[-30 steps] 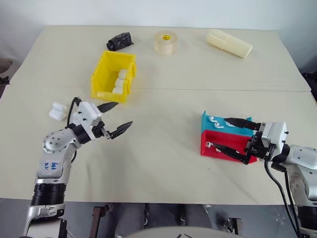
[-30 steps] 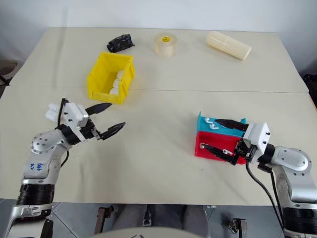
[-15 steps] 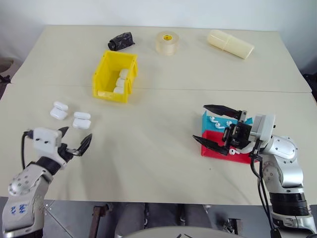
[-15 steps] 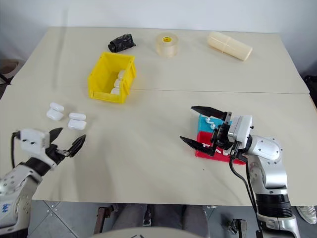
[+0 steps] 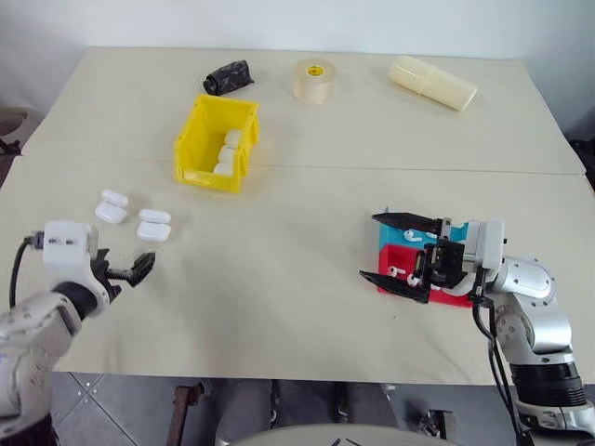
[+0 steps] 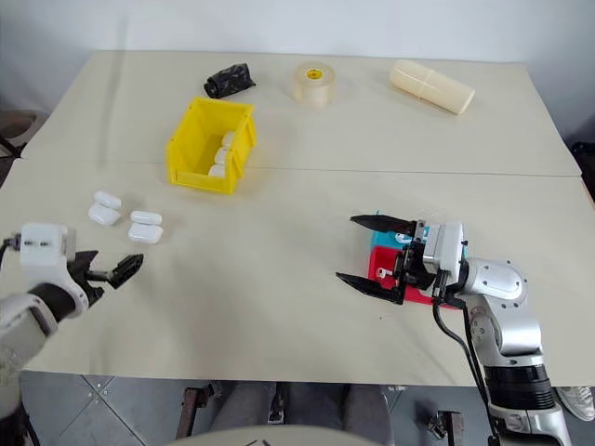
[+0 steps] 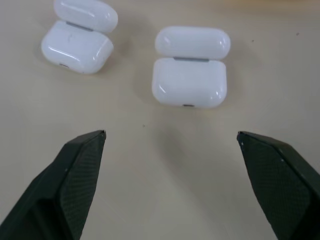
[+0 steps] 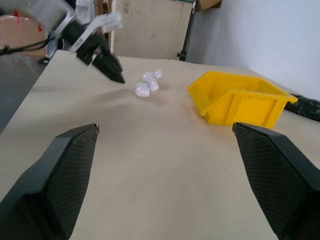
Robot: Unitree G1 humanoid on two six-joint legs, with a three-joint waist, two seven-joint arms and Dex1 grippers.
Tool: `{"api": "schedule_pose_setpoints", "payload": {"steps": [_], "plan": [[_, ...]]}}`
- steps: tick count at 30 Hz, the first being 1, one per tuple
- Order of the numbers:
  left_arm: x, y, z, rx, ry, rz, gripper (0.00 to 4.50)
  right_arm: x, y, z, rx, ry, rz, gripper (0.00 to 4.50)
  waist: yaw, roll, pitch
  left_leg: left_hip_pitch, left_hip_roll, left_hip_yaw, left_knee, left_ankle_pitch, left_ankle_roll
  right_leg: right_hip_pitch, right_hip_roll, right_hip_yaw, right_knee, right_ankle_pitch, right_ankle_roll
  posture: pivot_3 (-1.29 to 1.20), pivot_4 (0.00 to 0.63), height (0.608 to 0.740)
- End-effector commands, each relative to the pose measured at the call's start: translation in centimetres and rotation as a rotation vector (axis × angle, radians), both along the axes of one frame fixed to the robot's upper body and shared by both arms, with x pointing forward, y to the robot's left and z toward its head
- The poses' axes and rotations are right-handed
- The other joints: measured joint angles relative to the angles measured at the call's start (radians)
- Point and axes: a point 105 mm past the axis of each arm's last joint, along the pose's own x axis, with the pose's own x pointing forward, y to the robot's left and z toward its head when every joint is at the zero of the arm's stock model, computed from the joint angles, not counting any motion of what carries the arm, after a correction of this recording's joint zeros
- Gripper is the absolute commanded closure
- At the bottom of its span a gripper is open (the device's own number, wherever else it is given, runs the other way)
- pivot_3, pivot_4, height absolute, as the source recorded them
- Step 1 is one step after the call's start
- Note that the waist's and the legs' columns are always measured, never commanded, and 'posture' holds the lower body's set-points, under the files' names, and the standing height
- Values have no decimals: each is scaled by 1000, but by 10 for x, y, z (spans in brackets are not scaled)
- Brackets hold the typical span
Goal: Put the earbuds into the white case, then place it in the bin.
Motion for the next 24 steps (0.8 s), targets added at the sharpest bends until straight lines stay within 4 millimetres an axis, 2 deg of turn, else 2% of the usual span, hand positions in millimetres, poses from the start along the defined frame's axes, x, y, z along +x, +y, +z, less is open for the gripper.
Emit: {"api": "schedule_pose_setpoints", "payload": {"steps": [1,5,10,24], "plan": [[11,-3,2,-30,162,-20,22,-6,2,8,1,-22,24,0,-1,0,0,1,-1,1,0,0,0,0,0,1,2,0,0,0,150,740],[29,-9,5,-21,293,-37,22,-7,6,9,1,-25,38,0,-3,0,0,-1,-4,2,-1,0,0,-5,0,3,5,-1,-1,0,150,740],[47,-8,6,-30,328,-4,22,-9,12,10,8,-30,42,0,-7,-1,0,-3,-4,5,-1,0,-2,-10,1,5,9,-2,-3,0,150,740],[60,-15,-8,-47,378,-28,22,-14,13,8,22,-32,10,0,-2,-1,1,-3,-3,7,0,0,-2,-11,1,7,10,-2,-3,0,150,740]]}}
